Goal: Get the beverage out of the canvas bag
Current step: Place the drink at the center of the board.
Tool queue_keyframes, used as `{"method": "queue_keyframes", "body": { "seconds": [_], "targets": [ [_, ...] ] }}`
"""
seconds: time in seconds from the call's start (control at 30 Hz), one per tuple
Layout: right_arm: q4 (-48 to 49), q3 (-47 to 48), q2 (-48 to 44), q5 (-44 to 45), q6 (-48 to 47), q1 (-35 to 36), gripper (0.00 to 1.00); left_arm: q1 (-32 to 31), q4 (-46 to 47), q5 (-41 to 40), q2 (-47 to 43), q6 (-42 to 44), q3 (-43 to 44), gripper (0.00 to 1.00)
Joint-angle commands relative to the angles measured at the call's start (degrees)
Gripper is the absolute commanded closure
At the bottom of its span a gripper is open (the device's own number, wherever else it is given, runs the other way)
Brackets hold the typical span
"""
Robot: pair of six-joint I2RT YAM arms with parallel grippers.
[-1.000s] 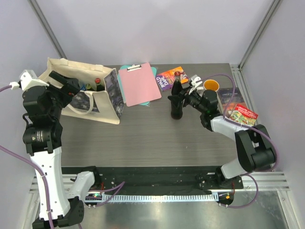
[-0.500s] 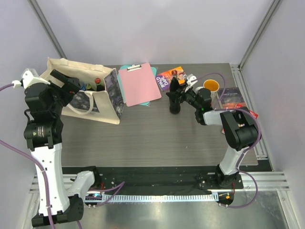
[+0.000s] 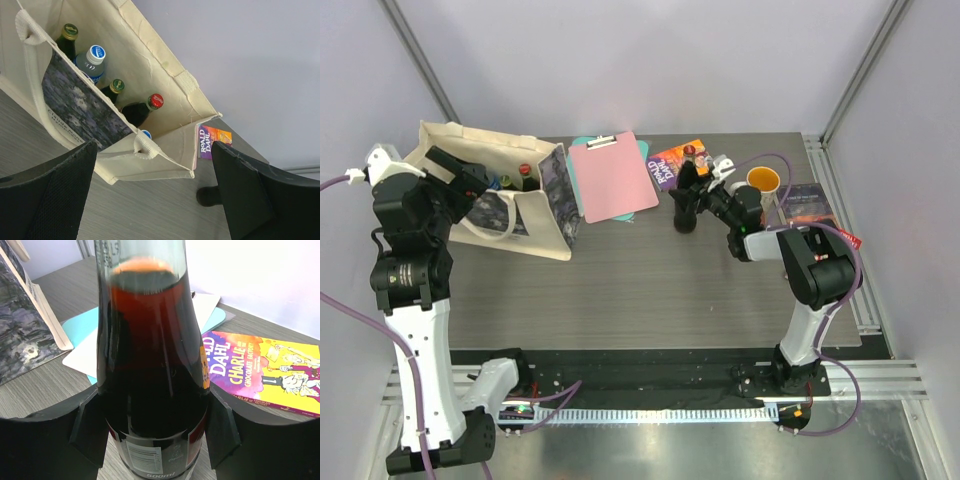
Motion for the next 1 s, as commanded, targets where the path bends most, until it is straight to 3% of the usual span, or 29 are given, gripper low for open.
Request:
{"method": "queue_keyframes", "body": {
  "seconds": [0.0, 0.2, 0.37, 0.63, 0.97],
  "targets": [
    [23.9, -1.0, -3.1, 1.4, -2.2, -0.3, 0.51, -0.1, 1.5, -0.3, 0.1, -0.7, 0.9, 0.05],
    [24.0, -3.9, -3.9, 1.2, -2.9, -0.3, 0.31, -0.1, 1.9, 0.3, 0.2, -1.0, 0.6, 0.05],
    [23.8, -5.1, -5.0, 1.2, -3.0, -0.3, 0.21, -0.1, 1.9, 0.5, 0.1, -1.2, 0.3, 0.05],
    [23.1, -6.8, -7.4, 0.7, -4.2, -0.3, 0.13, -0.1, 1.9, 0.8, -0.1, -1.3, 0.4, 0.05],
    [16.8, -11.1, -17.0, -0.9, -4.4, -1.7, 0.02, -0.1, -2.7, -0.8, 3.9, 0.4, 5.5, 0.05]
  ]
}}
